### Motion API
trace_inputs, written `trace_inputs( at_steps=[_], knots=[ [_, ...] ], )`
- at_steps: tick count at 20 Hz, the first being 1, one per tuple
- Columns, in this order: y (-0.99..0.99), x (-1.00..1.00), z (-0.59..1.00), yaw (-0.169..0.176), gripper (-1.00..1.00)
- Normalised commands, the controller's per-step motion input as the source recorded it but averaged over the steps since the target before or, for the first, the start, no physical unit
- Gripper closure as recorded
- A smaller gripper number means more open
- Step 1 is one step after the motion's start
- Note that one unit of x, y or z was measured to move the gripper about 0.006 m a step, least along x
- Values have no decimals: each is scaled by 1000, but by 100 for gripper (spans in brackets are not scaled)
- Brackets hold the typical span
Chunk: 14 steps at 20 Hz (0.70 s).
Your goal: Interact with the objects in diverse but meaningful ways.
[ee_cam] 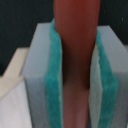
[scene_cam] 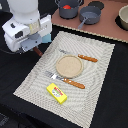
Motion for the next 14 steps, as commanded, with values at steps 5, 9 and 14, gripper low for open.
trace_inputs(
  at_steps=[5,9,14],
  knots=[
    [41,-441,-418,15,100],
    [86,-219,-195,10,-100],
    [327,103,349,0,-100]
  ],
)
